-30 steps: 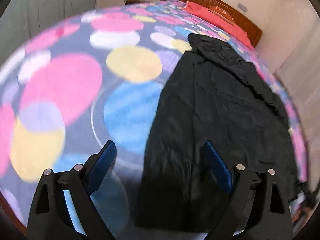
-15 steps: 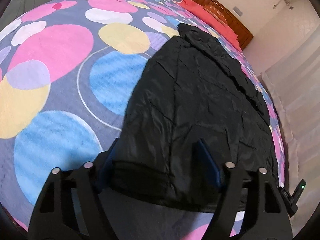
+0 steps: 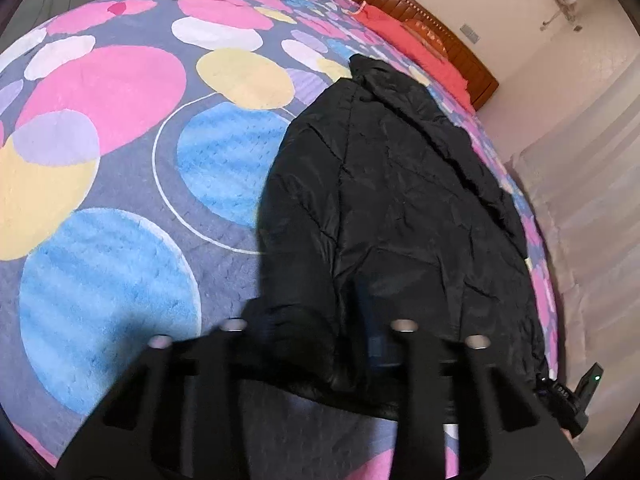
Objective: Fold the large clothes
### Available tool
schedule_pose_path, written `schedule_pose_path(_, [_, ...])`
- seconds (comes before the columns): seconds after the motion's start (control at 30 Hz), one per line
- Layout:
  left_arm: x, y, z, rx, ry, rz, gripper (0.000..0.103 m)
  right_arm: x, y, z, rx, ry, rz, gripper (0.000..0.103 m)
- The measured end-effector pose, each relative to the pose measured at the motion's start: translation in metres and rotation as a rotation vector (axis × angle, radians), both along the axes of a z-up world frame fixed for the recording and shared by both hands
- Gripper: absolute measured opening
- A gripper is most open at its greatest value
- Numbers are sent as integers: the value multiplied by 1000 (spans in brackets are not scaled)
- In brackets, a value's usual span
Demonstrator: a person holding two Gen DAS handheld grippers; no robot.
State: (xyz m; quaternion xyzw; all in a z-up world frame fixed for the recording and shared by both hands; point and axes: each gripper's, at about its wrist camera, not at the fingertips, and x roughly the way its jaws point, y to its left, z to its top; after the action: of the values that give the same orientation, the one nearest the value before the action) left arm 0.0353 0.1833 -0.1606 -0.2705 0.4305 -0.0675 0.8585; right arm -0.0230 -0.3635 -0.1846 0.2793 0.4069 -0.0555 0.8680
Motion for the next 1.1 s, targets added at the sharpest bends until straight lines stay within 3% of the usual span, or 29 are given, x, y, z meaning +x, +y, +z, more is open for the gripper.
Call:
schedule_pose_path(0.23, [-14,10,15,-87,-54,5,13,-11,-3,12,99,-56,22,14])
schedule_pose_path(0.6, [-12,17,79,-254,-197,-19,11,-10,-5,58,348,-233,90,12])
schedule_pose_path(0.87, [42,10,128,-285,-288,-36,11,34,-16,102,427,-366,129,12])
schedule_pose_path(1.1, [134,4,158,-265,-316,-14,11,114,-33,133,419,-441,92,12])
